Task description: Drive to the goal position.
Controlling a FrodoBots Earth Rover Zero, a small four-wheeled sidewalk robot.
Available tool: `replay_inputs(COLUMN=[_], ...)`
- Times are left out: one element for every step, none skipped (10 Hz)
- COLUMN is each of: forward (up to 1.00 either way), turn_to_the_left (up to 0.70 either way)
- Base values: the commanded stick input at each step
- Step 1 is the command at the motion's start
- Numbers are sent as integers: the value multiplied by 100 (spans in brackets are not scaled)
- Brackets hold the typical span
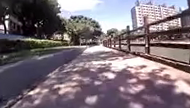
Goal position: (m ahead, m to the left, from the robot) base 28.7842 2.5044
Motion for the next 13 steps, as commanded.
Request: replay_inputs(forward=[85,85,85,85,85,85,85,85,85,85,85,85,85], turn_to_the_left=[0,0,0,-16,-34,-34,-17,0,0,0,0,0,0])
